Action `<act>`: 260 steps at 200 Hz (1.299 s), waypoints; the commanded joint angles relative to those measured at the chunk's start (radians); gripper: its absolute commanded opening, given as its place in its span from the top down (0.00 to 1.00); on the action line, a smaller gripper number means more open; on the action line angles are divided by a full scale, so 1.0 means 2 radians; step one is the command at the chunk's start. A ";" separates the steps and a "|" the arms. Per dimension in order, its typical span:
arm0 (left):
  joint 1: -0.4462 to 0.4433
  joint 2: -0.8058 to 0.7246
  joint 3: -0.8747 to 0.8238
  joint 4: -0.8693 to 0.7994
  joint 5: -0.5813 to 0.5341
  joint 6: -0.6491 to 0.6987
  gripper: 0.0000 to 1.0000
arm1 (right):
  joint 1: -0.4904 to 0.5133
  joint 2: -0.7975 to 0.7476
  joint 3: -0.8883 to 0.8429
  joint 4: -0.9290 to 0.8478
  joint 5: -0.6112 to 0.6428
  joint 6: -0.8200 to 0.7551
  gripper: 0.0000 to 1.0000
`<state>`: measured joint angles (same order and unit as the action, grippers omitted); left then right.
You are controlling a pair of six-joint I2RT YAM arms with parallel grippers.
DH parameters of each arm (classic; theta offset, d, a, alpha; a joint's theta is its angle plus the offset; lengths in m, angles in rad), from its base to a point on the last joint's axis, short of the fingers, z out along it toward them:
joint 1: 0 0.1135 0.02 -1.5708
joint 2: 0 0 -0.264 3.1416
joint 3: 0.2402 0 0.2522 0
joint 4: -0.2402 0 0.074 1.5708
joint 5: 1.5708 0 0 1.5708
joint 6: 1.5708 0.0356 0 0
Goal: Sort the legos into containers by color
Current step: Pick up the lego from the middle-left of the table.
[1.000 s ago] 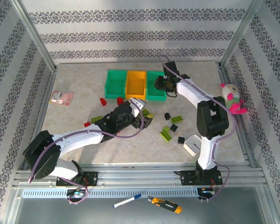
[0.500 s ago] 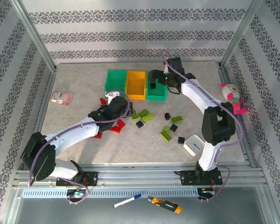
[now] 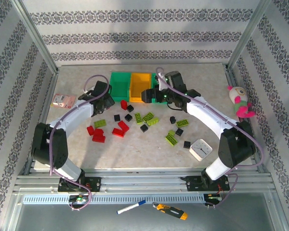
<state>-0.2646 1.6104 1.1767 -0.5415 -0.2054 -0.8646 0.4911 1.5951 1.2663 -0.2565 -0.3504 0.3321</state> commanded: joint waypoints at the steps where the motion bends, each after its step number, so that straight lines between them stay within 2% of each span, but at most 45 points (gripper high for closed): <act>1: 0.024 0.045 0.048 -0.026 0.044 0.011 0.17 | 0.015 -0.022 0.003 0.005 -0.014 -0.042 0.02; 29: 0.040 0.115 0.106 -0.049 0.060 0.042 0.27 | 0.019 -0.016 0.014 0.001 -0.006 -0.049 0.02; 60: 0.045 0.157 0.139 -0.060 0.083 0.075 0.39 | 0.018 -0.011 0.027 -0.009 0.004 -0.059 0.02; 137: 0.046 0.204 0.151 -0.053 0.087 0.076 0.40 | 0.014 0.007 0.042 -0.012 0.000 -0.061 0.02; 166: 0.046 0.220 0.158 -0.053 0.082 0.072 0.45 | 0.011 0.013 0.043 -0.013 -0.010 -0.061 0.02; 200: 0.046 0.222 0.157 -0.053 0.072 0.074 0.69 | 0.011 0.011 0.037 -0.015 -0.013 -0.060 0.02; 243: 0.045 0.203 0.149 -0.062 0.067 0.080 0.82 | 0.010 0.003 0.027 -0.013 -0.023 -0.057 0.02; 260: 0.041 0.182 0.133 -0.069 0.055 0.069 0.83 | 0.010 0.003 0.026 -0.012 -0.027 -0.056 0.02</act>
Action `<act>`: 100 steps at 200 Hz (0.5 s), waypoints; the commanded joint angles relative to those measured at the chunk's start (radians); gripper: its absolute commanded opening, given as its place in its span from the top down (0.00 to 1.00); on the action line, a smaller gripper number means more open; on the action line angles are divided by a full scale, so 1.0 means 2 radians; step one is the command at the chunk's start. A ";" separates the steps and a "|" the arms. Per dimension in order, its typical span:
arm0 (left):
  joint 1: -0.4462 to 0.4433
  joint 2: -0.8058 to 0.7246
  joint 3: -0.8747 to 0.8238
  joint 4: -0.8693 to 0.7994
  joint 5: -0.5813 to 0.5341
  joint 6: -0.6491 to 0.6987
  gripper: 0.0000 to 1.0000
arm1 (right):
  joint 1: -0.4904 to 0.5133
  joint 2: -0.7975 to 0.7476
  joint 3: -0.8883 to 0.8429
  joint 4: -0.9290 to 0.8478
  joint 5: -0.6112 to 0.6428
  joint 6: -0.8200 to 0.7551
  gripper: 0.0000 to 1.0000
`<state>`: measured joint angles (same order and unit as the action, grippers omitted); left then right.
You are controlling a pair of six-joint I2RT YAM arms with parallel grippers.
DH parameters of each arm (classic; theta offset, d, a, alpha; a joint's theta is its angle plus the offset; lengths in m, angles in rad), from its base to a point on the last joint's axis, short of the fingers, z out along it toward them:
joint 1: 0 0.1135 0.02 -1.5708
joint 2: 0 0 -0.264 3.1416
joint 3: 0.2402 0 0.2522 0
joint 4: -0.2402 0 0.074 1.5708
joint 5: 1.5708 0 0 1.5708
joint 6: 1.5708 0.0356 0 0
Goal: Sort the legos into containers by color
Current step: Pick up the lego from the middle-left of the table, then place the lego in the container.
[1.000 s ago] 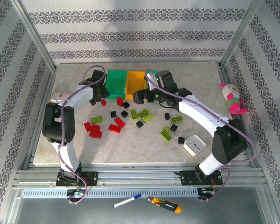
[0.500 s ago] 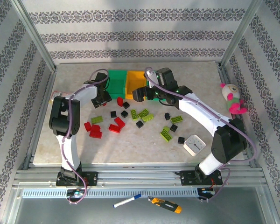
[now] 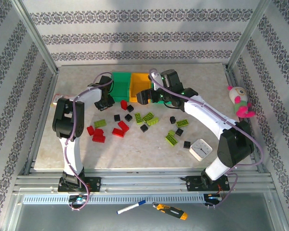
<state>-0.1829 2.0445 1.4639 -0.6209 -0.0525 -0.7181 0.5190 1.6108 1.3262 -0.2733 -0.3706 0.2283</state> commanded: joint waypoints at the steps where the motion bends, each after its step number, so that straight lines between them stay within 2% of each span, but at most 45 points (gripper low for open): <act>1: 0.000 -0.037 -0.012 -0.029 -0.022 -0.005 0.83 | -0.004 -0.005 -0.003 -0.003 -0.017 -0.004 0.02; 49: -0.029 -0.126 -0.046 -0.046 -0.045 -0.036 0.83 | -0.004 -0.003 -0.008 0.006 -0.018 0.001 0.02; 74: -0.049 -0.143 -0.012 -0.057 -0.054 -0.025 0.83 | -0.003 -0.005 -0.015 0.016 -0.017 0.006 0.02; 100: -0.057 -0.115 0.047 -0.062 -0.042 -0.010 0.84 | -0.003 -0.006 -0.019 0.024 -0.012 0.009 0.02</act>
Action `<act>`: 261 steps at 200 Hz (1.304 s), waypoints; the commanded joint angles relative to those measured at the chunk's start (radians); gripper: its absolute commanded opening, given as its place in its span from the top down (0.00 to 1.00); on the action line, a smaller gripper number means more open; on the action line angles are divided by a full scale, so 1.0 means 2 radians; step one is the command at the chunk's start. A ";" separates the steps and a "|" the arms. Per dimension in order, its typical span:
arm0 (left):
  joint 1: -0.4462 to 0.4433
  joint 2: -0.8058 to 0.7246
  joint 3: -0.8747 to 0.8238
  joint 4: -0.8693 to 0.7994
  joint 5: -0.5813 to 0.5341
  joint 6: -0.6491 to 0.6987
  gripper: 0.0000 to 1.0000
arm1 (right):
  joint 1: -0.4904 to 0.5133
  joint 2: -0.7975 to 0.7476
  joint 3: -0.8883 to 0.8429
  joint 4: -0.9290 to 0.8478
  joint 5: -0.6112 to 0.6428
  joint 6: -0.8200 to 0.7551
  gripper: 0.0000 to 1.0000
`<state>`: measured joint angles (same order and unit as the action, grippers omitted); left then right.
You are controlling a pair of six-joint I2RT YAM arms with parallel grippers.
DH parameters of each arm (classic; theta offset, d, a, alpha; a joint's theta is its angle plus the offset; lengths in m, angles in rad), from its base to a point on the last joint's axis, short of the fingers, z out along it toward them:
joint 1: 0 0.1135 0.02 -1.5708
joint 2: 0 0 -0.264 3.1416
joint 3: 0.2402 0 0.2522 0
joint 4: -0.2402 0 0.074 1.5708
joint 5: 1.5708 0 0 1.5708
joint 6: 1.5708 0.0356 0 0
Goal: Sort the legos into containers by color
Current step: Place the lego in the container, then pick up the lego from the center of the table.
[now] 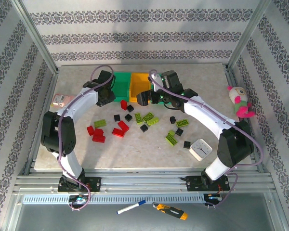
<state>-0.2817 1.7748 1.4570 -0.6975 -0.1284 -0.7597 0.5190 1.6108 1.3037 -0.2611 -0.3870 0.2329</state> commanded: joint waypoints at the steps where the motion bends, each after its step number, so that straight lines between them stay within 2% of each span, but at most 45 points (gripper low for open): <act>1: -0.008 0.022 0.052 -0.024 -0.003 0.012 0.84 | -0.003 -0.006 -0.008 0.018 -0.004 0.007 0.02; 61: -0.005 0.146 0.189 -0.022 0.016 0.067 0.84 | -0.002 -0.019 -0.020 0.027 0.022 0.012 0.02; 92: 0.004 0.199 0.254 -0.036 0.032 0.082 0.81 | -0.002 -0.026 -0.030 0.027 0.038 0.011 0.02; 111: 0.007 0.213 0.276 -0.046 0.033 0.083 0.72 | 0.000 -0.028 -0.032 0.022 0.044 0.011 0.02; 122: 0.007 0.209 0.277 -0.046 0.035 0.080 0.58 | 0.000 -0.030 -0.032 0.020 0.046 0.011 0.02; 135: 0.007 0.195 0.267 -0.040 0.036 0.080 0.37 | 0.001 -0.030 -0.030 0.015 0.046 0.013 0.02; 175: 0.007 0.119 0.205 -0.028 0.040 0.089 0.00 | 0.015 -0.017 -0.014 0.001 0.044 0.017 0.02; 200: 0.008 0.053 0.127 -0.005 0.044 0.089 0.01 | 0.029 -0.001 -0.001 -0.019 0.063 0.019 0.02; 236: 0.008 -0.049 -0.017 0.041 0.044 0.093 0.01 | 0.059 0.033 0.026 -0.065 0.132 0.040 0.02; 261: 0.009 -0.103 -0.096 0.058 0.047 0.094 0.01 | 0.072 0.058 0.058 -0.146 0.215 0.117 0.02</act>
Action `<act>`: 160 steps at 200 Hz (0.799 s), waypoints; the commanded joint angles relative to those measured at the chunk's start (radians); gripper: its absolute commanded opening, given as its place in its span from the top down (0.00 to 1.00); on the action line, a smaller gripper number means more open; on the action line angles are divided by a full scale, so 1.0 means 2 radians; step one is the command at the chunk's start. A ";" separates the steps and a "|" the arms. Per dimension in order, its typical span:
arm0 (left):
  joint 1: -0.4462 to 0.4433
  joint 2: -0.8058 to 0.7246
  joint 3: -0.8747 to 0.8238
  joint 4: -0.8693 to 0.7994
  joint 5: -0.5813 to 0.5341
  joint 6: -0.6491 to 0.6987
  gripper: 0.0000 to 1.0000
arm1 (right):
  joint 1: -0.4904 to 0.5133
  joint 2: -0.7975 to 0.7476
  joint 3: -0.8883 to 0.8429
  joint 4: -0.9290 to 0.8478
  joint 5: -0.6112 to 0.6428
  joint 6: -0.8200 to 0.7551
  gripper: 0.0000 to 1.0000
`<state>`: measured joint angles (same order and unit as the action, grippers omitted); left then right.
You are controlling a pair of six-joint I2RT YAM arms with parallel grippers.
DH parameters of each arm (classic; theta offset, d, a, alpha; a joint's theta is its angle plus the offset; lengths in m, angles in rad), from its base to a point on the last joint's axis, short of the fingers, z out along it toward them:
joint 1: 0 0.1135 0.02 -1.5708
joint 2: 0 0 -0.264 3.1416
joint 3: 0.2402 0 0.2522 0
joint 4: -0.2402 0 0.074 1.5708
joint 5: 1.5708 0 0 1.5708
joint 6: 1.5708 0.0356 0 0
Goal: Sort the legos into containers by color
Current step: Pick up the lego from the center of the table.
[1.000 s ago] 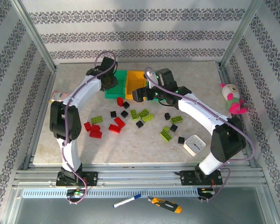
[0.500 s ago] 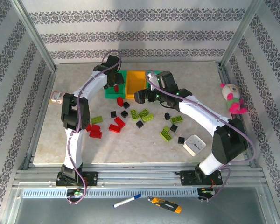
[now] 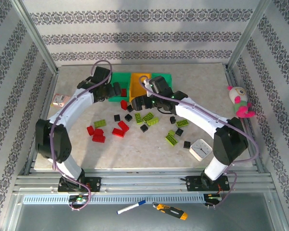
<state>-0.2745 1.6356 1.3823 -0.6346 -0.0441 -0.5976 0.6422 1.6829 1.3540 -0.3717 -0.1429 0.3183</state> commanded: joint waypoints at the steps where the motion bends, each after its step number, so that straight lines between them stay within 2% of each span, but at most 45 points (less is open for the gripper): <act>1: 0.005 -0.035 -0.062 0.027 0.005 0.014 0.01 | 0.010 0.023 0.034 -0.095 0.094 0.078 0.02; 18: 0.005 -0.074 -0.122 0.073 0.027 0.036 0.01 | 0.010 0.031 0.034 -0.142 0.125 0.127 0.03; 37: 0.004 -0.126 -0.204 0.166 0.072 0.073 0.01 | 0.007 0.042 0.034 -0.198 0.145 0.184 0.03; 53: 0.002 -0.171 -0.281 0.274 0.106 0.104 0.01 | 0.007 0.046 0.017 -0.207 0.144 0.239 0.03; 65: 0.001 -0.199 -0.320 0.321 0.113 0.122 0.01 | 0.006 0.046 -0.001 -0.197 0.136 0.279 0.03; 88: -0.003 -0.240 -0.355 0.345 0.125 0.168 0.01 | 0.004 0.045 -0.037 -0.148 0.110 0.351 0.07; 112: -0.008 -0.265 -0.387 0.380 0.162 0.216 0.01 | 0.001 0.057 -0.065 -0.081 0.080 0.423 0.12; 160: -0.026 -0.280 -0.409 0.363 0.189 0.265 0.00 | -0.002 0.082 -0.074 -0.028 0.077 0.483 0.19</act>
<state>-0.2951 1.1095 0.5926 0.0467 0.2825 -0.1631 0.6498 1.8297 1.2263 -0.5175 0.0216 1.1622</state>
